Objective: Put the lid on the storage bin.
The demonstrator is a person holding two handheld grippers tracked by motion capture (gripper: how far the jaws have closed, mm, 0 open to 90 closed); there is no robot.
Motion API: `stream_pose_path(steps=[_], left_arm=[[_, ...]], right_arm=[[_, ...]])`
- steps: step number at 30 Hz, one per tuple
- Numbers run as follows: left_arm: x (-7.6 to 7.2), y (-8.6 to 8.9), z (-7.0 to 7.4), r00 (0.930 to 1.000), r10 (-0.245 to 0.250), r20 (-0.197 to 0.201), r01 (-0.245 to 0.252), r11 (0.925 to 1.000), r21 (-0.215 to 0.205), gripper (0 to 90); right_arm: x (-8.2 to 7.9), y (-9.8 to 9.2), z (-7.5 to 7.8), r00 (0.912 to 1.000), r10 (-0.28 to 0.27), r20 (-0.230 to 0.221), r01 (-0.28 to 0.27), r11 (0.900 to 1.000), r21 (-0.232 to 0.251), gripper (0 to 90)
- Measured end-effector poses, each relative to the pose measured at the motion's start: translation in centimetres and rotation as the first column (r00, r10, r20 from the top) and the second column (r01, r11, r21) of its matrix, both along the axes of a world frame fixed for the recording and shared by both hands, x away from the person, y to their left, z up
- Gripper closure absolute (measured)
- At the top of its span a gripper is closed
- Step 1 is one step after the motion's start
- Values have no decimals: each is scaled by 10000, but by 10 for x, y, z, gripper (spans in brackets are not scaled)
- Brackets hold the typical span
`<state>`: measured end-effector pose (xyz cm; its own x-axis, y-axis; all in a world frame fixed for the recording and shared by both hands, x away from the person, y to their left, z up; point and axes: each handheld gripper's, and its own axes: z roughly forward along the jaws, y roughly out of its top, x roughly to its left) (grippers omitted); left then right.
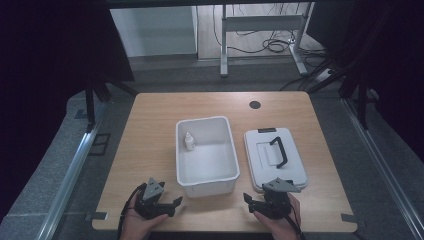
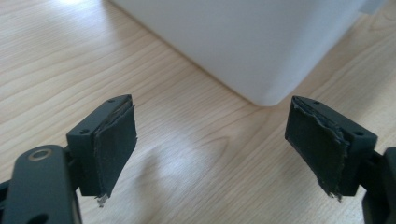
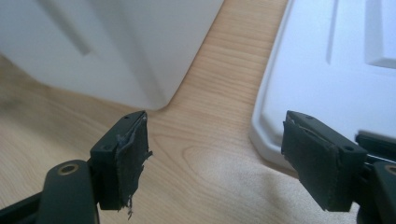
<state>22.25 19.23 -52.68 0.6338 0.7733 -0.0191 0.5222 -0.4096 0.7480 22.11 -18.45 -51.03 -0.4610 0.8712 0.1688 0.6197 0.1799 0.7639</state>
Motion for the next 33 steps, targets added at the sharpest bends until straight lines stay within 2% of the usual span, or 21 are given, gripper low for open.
stream_pose_path(steps=[1,3,7,10,14,17,19,23,26,33], left_arm=[[0,0,0,10000,0,0,0,10000,0,176],[1,0,-2,9996,-183,218,172,9985,520,180],[2,6,1,9997,-1,249,-8,9993,387,183],[2,16,6,9983,393,437,-407,9987,316,189],[-2,24,7,9969,676,410,-682,9976,115,194],[-2,27,4,9966,775,263,-777,9969,75,200],[-2,26,1,9968,767,231,-773,9967,232,200],[-2,25,1,9964,762,362,-772,9966,271,200],[1,26,-1,9960,836,314,-844,9961,253,199],[1,32,2,9944,989,383,-991,9951,35,200]], right_arm=[[1,-1,1,10000,-30,-57,29,10000,-38,234],[0,-2,3,10000,-44,-15,44,9999,-142,237],[-4,-3,8,10000,-56,18,56,9998,-213,243],[-9,-4,15,10000,6,35,-5,9994,-348,259],[-10,-6,20,10000,-16,-30,15,9992,-406,265],[-6,-9,24,9999,-37,-136,31,9989,-478,267],[5,-12,24,9990,-137,-436,113,9984,-551,273],[19,-15,25,9969,-252,-742,198,9972,-719,276],[24,-16,26,9957,-377,-846,322,9973,-657,278],[19,-27,25,9939,-492,-985,444,9977,-503,289]])
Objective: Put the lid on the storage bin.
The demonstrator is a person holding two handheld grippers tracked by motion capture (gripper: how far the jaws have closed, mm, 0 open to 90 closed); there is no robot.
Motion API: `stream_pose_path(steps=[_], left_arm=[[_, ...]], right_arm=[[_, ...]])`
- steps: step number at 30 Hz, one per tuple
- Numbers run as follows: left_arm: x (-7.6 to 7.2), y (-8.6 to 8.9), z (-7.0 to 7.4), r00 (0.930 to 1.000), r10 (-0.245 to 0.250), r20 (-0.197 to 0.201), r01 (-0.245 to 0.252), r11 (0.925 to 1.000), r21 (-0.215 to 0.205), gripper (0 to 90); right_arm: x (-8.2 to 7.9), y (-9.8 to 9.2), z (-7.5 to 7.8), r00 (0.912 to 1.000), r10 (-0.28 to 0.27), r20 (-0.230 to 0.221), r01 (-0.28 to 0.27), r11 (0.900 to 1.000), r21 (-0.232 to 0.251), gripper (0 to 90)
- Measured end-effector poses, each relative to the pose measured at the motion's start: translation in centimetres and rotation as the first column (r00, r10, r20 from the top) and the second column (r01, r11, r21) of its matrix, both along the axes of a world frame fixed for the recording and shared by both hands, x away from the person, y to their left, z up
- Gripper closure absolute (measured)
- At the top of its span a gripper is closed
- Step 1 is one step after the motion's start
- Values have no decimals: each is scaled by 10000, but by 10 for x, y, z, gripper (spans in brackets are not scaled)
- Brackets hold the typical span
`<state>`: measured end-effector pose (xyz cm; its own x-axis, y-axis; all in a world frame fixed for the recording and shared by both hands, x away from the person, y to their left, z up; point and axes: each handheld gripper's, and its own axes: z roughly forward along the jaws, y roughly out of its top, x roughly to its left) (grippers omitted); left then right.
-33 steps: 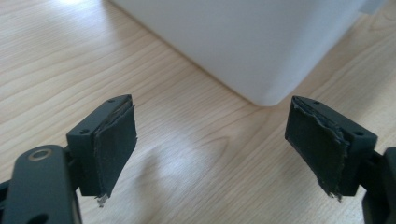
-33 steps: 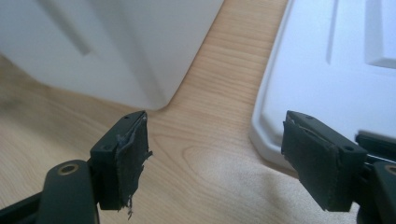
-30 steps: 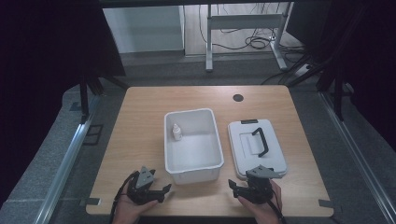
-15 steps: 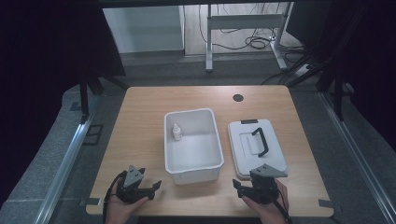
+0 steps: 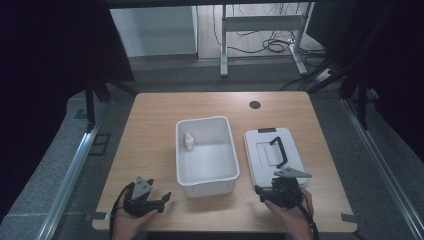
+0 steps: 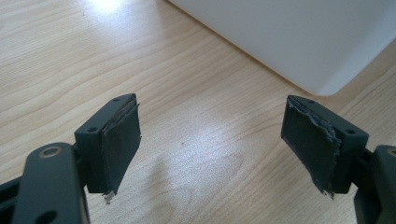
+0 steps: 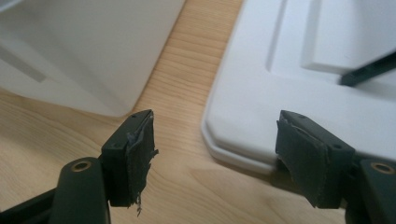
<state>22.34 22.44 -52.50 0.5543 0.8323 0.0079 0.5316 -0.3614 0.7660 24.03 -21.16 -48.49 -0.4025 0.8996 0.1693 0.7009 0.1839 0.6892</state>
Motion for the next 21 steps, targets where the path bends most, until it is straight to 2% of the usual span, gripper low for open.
stream_pose_path(steps=[1,6,7,12,13,14,17,21], left_arm=[[0,0,0,10000,-4,-18,3,10000,-12,200],[1,-1,-2,10000,-60,-76,60,10000,45,200],[1,-1,-2,10000,-50,-71,51,10000,40,200],[1,-1,-2,9999,-49,-125,50,10000,53,200],[1,-1,-2,9999,-46,-119,47,10000,53,200],[0,-1,-2,9999,-68,-117,69,10000,52,200],[1,0,-3,9998,-64,-175,64,10000,23,200],[1,-1,-4,9996,-112,-268,114,9999,54,201]], right_arm=[[0,-8,1,9999,-117,-125,118,9999,111,290],[3,-24,4,9981,-547,-299,549,9985,73,290],[6,-28,7,9965,-699,-460,698,9976,-51,291],[18,-34,18,9926,-628,-1041,548,9954,-780,291],[26,-39,24,9883,-678,-1369,539,9932,-1032,300],[26,-39,24,9883,-678,-1369,539,9932,-1032,300],[41,-49,35,9806,-801,-1787,636,9933,-963,314],[54,-54,41,9760,-818,-2016,649,9939,-888,327]])
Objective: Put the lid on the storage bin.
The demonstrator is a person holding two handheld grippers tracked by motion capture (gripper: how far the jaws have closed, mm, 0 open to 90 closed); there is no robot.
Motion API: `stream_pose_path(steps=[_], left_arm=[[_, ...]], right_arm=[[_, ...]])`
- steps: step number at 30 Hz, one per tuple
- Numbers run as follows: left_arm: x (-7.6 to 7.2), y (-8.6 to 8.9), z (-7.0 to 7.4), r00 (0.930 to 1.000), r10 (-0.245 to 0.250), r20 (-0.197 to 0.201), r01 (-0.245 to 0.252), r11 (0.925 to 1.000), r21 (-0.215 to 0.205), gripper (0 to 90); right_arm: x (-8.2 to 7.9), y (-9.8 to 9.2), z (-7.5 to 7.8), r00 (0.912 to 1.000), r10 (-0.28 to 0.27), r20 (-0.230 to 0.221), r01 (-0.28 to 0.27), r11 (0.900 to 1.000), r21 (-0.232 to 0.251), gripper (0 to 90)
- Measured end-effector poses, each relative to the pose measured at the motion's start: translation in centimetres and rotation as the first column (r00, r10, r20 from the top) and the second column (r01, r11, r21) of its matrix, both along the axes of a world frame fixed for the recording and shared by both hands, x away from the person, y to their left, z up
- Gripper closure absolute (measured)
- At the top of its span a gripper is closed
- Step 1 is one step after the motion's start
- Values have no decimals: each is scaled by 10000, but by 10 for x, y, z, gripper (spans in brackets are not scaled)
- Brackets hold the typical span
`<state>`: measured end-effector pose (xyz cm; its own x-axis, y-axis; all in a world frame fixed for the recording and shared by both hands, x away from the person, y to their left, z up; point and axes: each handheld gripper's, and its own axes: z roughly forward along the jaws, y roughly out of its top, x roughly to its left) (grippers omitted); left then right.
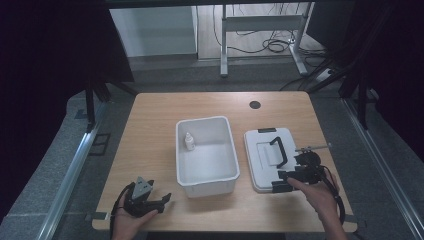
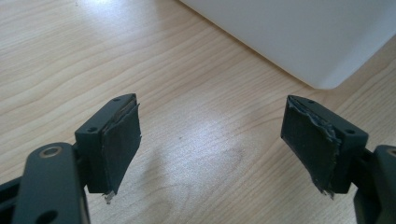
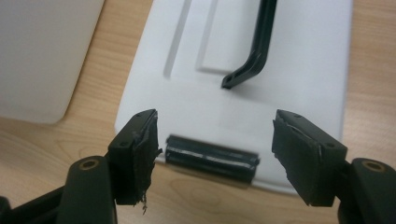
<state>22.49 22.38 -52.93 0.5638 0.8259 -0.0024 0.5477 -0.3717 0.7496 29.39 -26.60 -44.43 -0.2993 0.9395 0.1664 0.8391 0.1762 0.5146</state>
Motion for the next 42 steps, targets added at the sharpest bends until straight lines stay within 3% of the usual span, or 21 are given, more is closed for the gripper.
stream_pose_path(steps=[5,6,8,10,16,18,24,35,42], left_arm=[[0,-4,-2,9998,-165,-83,166,9998,118,207],[1,-5,-2,9998,-188,-89,189,9997,143,207],[0,-6,-2,9997,-238,-82,239,9996,166,207],[0,-6,-3,9996,-260,-83,261,9995,157,206],[1,-3,-3,9997,-211,-129,213,9997,135,206],[0,-3,-3,9997,-218,-112,219,9997,122,206],[1,-4,-3,9996,-255,-115,257,9996,149,206],[1,-5,-4,9996,-266,-80,267,9994,206,206],[2,-4,-5,9996,-262,-124,264,9994,209,206]], right_arm=[[26,-10,8,9988,-229,-428,246,9989,388,386],[39,-14,14,9976,-247,-654,284,9980,560,407],[45,-15,16,9962,-203,-847,254,9979,596,410],[61,-15,22,9912,-229,-1307,289,9986,438,411],[79,-12,25,9837,-314,-1768,416,9977,543,416],[85,-7,24,9809,-256,-1927,318,9991,293,419],[93,0,25,9771,-292,-2106,290,9996,-44,426],[104,-6,20,9716,-604,-2287,562,9981,-249,421],[113,-9,13,9645,-661,-2557,638,9978,-174,509]])
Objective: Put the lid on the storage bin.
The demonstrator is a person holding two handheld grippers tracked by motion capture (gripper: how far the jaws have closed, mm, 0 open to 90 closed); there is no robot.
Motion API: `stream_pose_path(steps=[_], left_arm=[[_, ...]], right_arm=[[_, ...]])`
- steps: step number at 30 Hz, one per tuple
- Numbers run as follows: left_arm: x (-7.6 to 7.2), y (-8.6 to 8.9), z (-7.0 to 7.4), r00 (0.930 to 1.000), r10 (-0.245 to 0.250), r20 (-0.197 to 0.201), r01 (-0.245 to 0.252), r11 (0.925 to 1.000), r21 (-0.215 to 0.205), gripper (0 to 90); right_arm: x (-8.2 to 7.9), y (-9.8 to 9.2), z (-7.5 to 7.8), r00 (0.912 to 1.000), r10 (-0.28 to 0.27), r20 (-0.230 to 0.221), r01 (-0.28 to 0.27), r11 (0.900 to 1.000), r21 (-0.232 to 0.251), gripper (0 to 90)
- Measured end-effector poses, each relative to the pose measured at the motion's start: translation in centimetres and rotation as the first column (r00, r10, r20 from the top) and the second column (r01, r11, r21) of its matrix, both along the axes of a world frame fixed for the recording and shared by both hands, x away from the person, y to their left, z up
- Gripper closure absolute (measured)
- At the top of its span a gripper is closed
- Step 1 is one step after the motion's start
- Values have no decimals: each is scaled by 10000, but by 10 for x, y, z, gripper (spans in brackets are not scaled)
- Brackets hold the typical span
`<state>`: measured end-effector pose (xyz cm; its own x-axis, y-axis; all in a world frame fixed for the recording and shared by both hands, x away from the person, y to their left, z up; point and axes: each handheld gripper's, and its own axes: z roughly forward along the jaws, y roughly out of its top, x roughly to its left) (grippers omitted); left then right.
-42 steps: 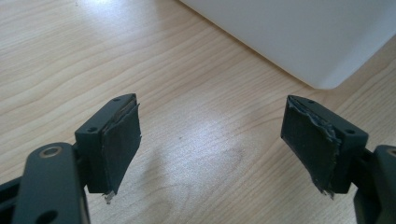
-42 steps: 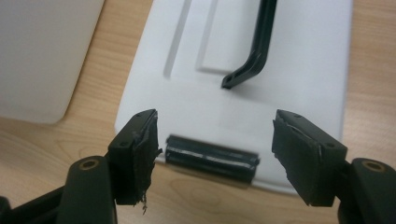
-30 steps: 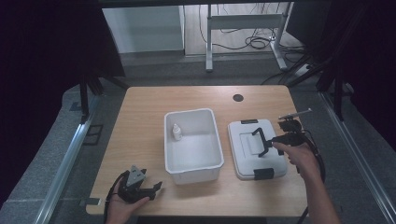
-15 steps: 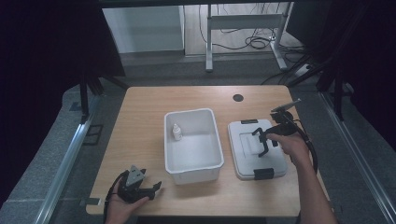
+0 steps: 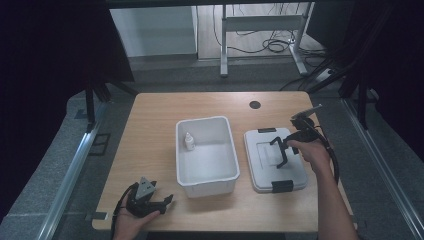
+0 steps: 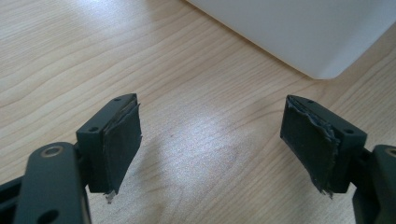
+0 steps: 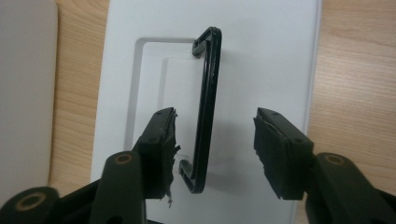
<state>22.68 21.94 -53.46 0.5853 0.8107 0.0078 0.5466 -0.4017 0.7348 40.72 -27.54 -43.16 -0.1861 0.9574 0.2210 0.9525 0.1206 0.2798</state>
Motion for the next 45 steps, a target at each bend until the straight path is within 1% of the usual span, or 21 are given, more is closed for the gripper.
stream_pose_path(steps=[7,8,10,13,17,18,20,21,26,28,29,30,32,35,36,37,38,39,40,41,45], left_arm=[[0,-1,-1,10000,-81,-14,81,10000,57,207],[0,-1,-1,10000,-89,-13,89,9999,63,207],[0,-1,-1,10000,-96,-9,96,9999,78,207],[0,-1,-1,9999,-122,-45,122,9999,119,207],[0,-2,-2,9999,-156,-46,156,9997,165,208],[0,-3,-2,9998,-180,-47,180,9997,173,208],[0,-3,-2,9998,-188,-55,188,9997,177,208],[0,-3,-2,9998,-206,-62,207,9996,199,208],[0,-4,-3,9997,-221,-80,223,9995,236,209],[0,-4,-3,9997,-226,-79,228,9994,251,210],[0,-4,-3,9997,-220,-76,222,9995,241,210],[0,-4,-3,9998,-212,-71,213,9995,230,210],[0,-3,-3,9998,-206,-68,207,9995,227,210],[0,-4,-3,9998,-209,-72,210,9995,233,210],[0,-3,-3,9997,-214,-72,216,9995,243,210],[0,-4,-3,9997,-219,-72,220,9994,255,210],[0,-4,-3,9997,-214,-66,216,9994,258,210],[0,-3,-3,9998,-210,-70,211,9994,277,210],[0,-4,-3,9998,-210,-67,212,9993,292,210],[0,-4,-3,9997,-217,-71,219,9993,299,210],[0,-4,-3,9998,-216,-41,217,9994,279,210]], right_arm=[[12,1,-12,9997,-106,-217,111,9997,200,603],[15,0,-14,9994,-216,-266,223,9994,258,645],[18,0,-15,9991,-286,-306,295,9991,297,675],[19,0,-16,9990,-328,-316,336,9991,254,698],[20,2,-22,9983,-266,-528,284,9990,335,732],[20,4,-25,9975,-321,-637,346,9987,384,761],[20,5,-27,9970,-327,-697,352,9988,351,783],[20,7,-28,9964,-416,-738,452,9978,482,822],[21,8,-27,9956,-526,-771,580,9959,696,849],[21,10,-24,9959,-576,-690,619,9962,614,851],[20,11,-23,9962,-520,-693,551,9976,428,851],[20,12,-19,9958,-563,-719,583,9980,262,852],[20,11,-15,9962,-597,-640,617,9977,292,852],[18,12,-2,9962,-727,-486,752,9958,521,853],[17,13,3,9964,-730,-422,753,9956,551,852],[14,15,16,9976,-653,-244,666,9961,575,853],[14,15,16,9976,-653,-244,666,9961,575,853],[12,16,22,9981,-608,-110,614,9962,611,853],[9,18,35,9988,-481,131,472,9967,659,853],[9,18,35,9988,-481,131,472,9967,659,853],[2,21,61,9984,-312,470,272,9961,840,853]])
